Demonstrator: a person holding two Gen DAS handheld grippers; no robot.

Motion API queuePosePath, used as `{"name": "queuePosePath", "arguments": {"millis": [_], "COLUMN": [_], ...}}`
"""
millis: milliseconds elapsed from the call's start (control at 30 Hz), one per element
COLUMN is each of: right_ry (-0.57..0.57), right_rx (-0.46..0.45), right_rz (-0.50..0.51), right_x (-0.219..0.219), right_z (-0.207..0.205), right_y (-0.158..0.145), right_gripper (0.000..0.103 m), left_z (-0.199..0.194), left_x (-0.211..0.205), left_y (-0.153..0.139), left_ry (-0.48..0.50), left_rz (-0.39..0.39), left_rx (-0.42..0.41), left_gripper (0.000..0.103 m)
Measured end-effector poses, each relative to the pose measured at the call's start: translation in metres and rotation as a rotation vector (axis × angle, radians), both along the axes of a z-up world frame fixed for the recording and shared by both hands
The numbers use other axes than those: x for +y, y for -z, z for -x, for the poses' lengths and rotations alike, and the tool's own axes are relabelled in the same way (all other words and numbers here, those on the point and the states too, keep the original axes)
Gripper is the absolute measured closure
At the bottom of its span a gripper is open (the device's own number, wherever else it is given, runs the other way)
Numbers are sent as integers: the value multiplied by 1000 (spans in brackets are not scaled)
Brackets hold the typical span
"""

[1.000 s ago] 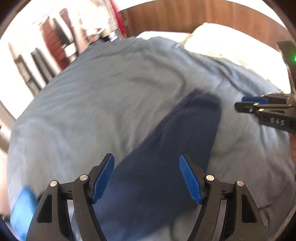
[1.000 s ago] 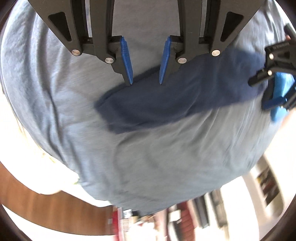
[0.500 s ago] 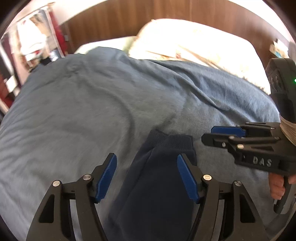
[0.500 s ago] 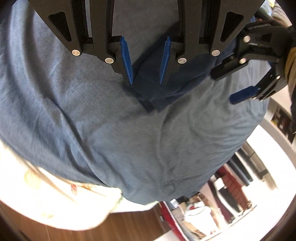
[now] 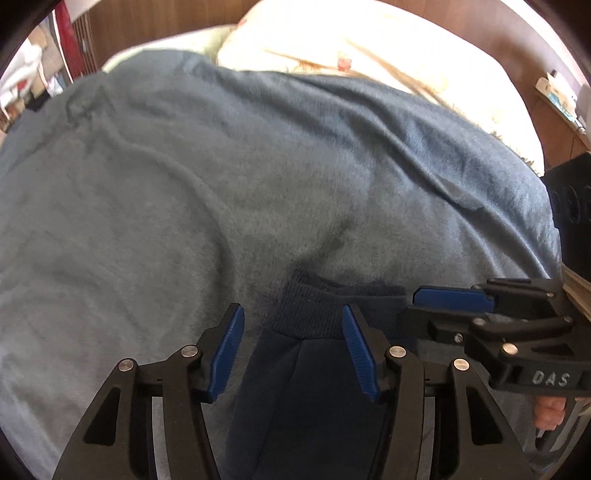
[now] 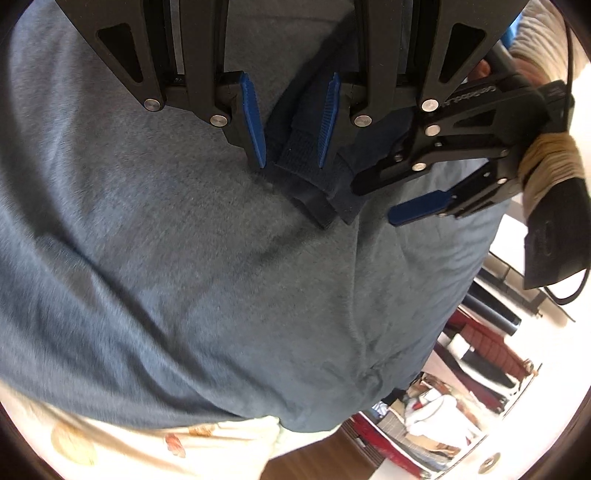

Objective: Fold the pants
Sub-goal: 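Grasp the waistband with the left tool while the right tool grasps beside it, then lift the waistband with both tools and fold it over toward the cuffs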

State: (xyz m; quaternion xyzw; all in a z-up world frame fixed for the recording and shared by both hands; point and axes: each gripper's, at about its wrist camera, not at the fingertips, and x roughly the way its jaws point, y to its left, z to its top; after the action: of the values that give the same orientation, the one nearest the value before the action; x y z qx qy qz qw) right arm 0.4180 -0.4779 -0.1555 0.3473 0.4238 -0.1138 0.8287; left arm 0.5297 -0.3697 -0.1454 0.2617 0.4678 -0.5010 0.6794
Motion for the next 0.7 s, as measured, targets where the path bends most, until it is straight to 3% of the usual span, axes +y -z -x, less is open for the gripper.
{"name": "queuePosePath", "arguments": {"millis": [133,200,233,300,433,600,667,700], "right_ry": [-2,1,3,3,38,49,41,47], "right_rx": [8,12,13,25,0,5,14,13], "right_rz": [-39,-42,-42,-36,-18,3,-11,-14], "right_x": [3,4,4,4,0,-1,-2,-4], "right_z": [-5,-6,-7,-8,-2,-4,-4,-3], "right_y": [12,16,17,20,9,10,13,13], "right_gripper": [73,75,82,92,95,94,90,83], "left_z": [-3,-2,-2,-3,-5,-11,-16,-19], "left_x": [0,0,1,2,-4,-12,-13,-14], "left_y": [13,14,12,5,-4,17,15,15], "left_ry": [-6,-5,-1,9,16,43,28,21], "left_rz": [-26,-26,-27,-3,50,-10,-5,-4], "left_rx": [65,59,43,51,57,71,77,81], "left_gripper": [67,81,91,91,91,89,76,73]}}
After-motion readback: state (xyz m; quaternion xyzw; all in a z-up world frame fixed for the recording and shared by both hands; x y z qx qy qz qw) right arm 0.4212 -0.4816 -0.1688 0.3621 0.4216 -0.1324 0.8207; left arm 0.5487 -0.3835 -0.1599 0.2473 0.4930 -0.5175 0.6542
